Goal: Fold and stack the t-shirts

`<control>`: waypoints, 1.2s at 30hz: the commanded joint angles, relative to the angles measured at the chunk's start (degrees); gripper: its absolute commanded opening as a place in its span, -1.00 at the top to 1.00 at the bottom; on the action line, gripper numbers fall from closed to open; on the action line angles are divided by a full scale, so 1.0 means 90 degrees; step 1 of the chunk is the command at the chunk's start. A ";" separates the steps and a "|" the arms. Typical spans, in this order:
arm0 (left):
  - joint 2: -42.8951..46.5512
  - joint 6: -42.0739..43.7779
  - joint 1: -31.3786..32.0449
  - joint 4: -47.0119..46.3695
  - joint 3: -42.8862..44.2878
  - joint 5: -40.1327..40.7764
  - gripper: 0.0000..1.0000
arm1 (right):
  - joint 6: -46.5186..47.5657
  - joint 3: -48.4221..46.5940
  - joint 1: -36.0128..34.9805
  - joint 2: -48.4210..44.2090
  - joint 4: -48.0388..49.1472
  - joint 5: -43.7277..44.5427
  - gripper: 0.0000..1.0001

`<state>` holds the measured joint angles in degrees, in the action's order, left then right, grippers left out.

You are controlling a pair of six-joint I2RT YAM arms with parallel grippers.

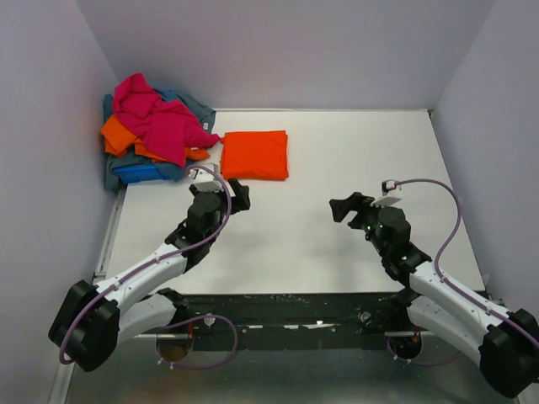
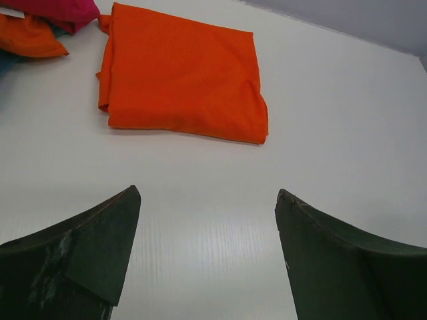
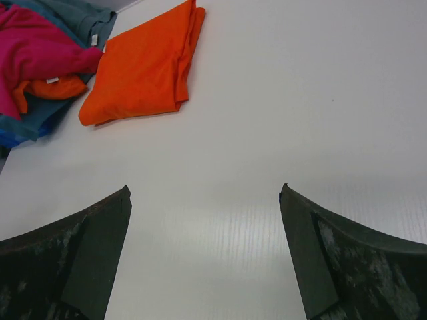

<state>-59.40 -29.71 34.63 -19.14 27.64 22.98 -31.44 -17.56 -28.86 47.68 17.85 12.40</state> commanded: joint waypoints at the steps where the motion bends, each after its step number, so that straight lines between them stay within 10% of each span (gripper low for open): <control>1: 0.0115 0.0186 0.0009 -0.0364 -0.0122 -0.0375 -0.83 | 0.0046 -0.0060 0.0004 -0.0034 -0.0020 0.0135 -1.00; 10: 0.0037 0.0284 0.0009 -0.0277 -0.0024 -0.0357 -0.82 | 0.0007 0.0027 0.0004 -0.0054 0.0097 0.0145 -1.00; 14: 0.0027 -0.0171 -0.0087 0.0675 0.0306 0.1182 -0.97 | -0.0051 0.0135 0.0004 -0.0112 0.0185 0.0058 -1.00; 23: -0.0626 -0.1385 -0.2703 0.3335 0.2259 0.0299 -0.89 | -0.0081 0.0340 0.0004 -0.0064 0.0508 -0.0284 -1.00; 36: -0.2287 -0.2284 -0.4863 0.3983 0.4311 -0.0044 -0.40 | -0.0178 0.0340 0.0004 0.0024 0.0449 -0.0353 -1.00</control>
<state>-79.22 -45.76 -6.26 15.00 62.48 22.37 -32.53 -14.96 -28.86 47.42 20.21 10.70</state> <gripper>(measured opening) 0.734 0.998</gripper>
